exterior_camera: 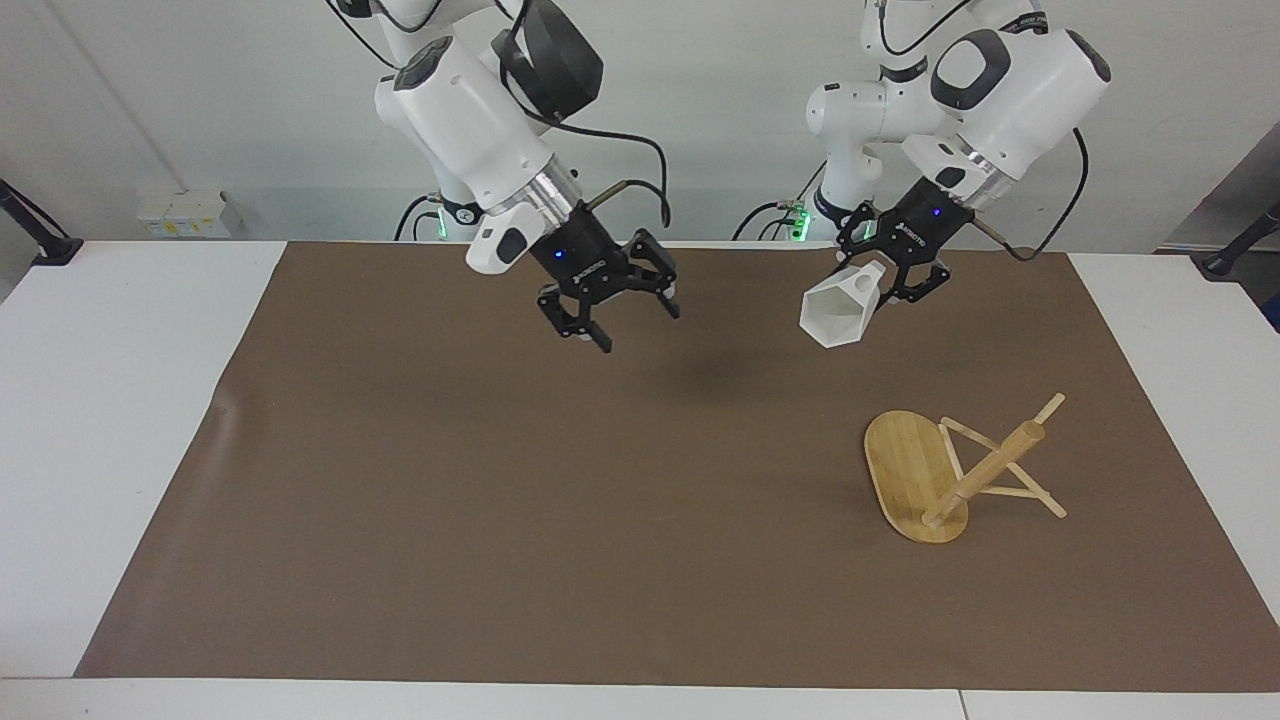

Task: Hang cup on rack
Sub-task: 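Carry the mug to the rack while the right gripper withdraws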

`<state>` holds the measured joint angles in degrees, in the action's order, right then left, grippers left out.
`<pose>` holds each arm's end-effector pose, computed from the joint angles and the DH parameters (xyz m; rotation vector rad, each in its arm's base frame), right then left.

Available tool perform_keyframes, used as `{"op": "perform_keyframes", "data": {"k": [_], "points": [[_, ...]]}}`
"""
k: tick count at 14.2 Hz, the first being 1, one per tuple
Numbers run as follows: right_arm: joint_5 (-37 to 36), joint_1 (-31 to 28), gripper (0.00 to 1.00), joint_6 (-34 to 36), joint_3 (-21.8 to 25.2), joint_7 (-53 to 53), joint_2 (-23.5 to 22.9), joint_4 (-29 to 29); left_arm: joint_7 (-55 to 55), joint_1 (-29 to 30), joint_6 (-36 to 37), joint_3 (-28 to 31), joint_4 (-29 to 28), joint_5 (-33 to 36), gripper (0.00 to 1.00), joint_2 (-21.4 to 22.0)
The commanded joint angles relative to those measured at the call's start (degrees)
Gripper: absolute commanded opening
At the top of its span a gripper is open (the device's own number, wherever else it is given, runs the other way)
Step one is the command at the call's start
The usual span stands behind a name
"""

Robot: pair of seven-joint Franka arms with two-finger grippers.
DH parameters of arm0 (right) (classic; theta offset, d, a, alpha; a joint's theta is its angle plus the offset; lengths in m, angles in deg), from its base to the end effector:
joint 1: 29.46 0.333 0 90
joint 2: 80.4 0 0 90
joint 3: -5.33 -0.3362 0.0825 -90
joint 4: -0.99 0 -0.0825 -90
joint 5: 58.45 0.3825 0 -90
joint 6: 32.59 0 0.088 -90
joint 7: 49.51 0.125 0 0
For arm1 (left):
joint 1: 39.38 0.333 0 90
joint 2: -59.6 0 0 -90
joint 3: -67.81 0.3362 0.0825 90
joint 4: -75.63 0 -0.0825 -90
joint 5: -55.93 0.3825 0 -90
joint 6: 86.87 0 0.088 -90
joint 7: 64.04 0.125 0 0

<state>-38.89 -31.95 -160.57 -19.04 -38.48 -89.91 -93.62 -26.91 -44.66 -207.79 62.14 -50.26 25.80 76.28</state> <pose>0.6108 0.2401 0.5714 -2.6324 -0.0211 -0.4044 0.4701 -0.1264 0.5325 2.5960 -0.8174 0.4137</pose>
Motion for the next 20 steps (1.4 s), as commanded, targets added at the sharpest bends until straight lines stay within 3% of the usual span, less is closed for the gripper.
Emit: {"op": "perform_keyframes", "data": {"k": [1, 4, 6, 9, 12, 17, 20], "points": [[-6.79, -0.33, 1.00, 1.50, 5.63, -0.74, 1.43, -1.80, -10.20, -0.69, -2.74, -0.22, 0.81, 8.20, 0.00, -1.73], [-11.44, -0.33, 1.00, 6.68, 13.36, -1.79, 2.13, -2.06, -14.10, -1.31, -5.71, -0.92, 1.78, 11.32, 0.00, -5.15], [-18.03, -0.42, 1.00, 8.96, 17.24, -8.44, 2.31, -2.06, -14.37, -1.14, -8.70, -0.92, 3.18, 11.23, 0.00, -7.26], [-19.20, -0.33, 1.00, 13.53, 23.39, -14.18, 2.83, -1.89, -15.34, -0.43, -11.27, -0.92, 7.21, 11.23, 0.00, -12.00], [-21.12, -0.33, 1.00, 16.09, 26.65, -18.48, 3.62, -1.54, -17.08, -0.25, -11.62, -0.57, 11.97, 10.96, 0.00, -16.32], [-21.66, -0.42, 1.00, 18.64, 28.59, -20.34, 6.08, -0.84, -21.75, 0.62, -18.12, -0.66, 12.24, 10.35, 0.00, -19.57], [-21.58, -0.42, 1.00, 22.85, 29.29, -20.25, 6.35, 1.44, -21.84, 1.41, -18.39, -0.66, 12.07, 4.75, 0.00, -20.37]]}}
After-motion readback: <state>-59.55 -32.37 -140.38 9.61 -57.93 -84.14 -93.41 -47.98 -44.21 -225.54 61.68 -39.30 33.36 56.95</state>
